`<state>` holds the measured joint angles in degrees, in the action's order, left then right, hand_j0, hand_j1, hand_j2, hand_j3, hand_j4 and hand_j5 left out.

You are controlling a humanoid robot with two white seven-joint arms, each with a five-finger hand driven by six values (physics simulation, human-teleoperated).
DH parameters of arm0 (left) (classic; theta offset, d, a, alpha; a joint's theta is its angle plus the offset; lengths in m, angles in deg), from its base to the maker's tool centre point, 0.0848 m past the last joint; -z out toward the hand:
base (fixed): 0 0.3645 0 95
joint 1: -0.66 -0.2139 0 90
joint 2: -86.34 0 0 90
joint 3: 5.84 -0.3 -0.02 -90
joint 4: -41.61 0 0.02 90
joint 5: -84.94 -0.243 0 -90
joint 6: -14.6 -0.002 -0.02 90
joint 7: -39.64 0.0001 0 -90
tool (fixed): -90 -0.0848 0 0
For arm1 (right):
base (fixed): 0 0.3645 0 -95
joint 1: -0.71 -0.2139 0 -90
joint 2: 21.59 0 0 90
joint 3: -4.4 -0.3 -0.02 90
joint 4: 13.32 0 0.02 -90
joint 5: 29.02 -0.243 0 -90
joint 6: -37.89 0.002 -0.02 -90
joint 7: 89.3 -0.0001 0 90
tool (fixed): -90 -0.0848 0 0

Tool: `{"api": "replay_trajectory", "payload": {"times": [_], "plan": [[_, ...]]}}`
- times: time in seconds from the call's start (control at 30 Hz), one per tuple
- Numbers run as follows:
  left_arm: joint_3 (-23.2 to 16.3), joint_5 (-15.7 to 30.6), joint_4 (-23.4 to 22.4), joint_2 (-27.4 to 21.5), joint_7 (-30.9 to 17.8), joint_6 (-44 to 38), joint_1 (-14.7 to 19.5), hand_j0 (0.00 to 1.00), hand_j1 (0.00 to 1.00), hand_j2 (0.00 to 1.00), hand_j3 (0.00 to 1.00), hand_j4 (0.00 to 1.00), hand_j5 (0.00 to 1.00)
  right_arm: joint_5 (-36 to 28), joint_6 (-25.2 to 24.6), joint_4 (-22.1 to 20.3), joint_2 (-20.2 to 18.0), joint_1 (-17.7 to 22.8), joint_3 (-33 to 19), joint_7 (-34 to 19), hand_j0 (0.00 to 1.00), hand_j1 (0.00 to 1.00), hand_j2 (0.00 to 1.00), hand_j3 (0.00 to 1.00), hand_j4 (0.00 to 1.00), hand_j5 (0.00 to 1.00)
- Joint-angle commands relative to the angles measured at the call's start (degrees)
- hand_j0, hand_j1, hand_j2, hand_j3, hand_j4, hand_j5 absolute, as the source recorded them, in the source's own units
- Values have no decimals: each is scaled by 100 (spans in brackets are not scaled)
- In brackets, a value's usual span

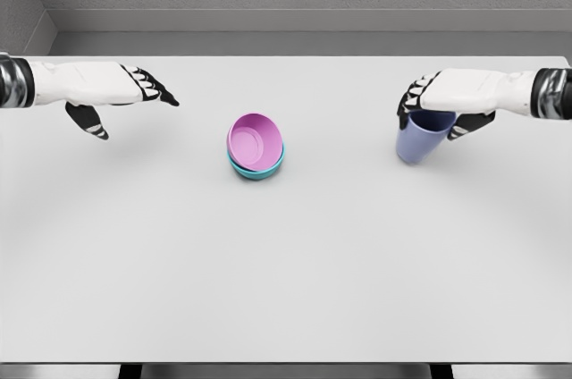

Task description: Stacking bowl and cup with both arms

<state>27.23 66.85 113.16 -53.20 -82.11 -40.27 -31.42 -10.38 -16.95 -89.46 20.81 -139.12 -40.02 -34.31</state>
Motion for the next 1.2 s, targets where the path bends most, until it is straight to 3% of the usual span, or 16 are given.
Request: {"api": "replay_trajectory", "payload": {"times": [0.0, 0.17, 0.3, 0.5, 1.07, 1.17], "plan": [[7, 25, -1, -38, 2, -13, 0, 100, 100, 100, 100, 100, 100, -61, -16, -6, 6, 0, -32, 1, 51, 51, 51, 51, 51, 51], [7, 25, -1, -64, 2, -13, 0, 100, 100, 100, 100, 100, 100, -184, -16, -103, 102, -132, -50, 1, 52, 52, 52, 52, 52, 52], [7, 25, -1, -65, 2, -13, 0, 100, 100, 100, 100, 100, 100, -281, -16, -534, 164, -220, -261, 1, 54, 54, 54, 54, 54, 54], [7, 25, -9, -65, 2, -13, 0, 100, 100, 100, 100, 100, 100, -281, -16, -586, 392, -343, -261, 1, 56, 56, 56, 56, 56, 56], [15, 25, -9, -65, 2, -13, 0, 100, 100, 100, 100, 100, 100, -272, -16, -1993, 533, -387, -252, 1, 56, 56, 56, 56, 56, 56], [15, 25, -9, -65, 2, -13, 0, 100, 100, 100, 100, 100, 100, -281, -16, -2010, 656, -439, -243, 1, 56, 56, 56, 56, 56, 56]]}}
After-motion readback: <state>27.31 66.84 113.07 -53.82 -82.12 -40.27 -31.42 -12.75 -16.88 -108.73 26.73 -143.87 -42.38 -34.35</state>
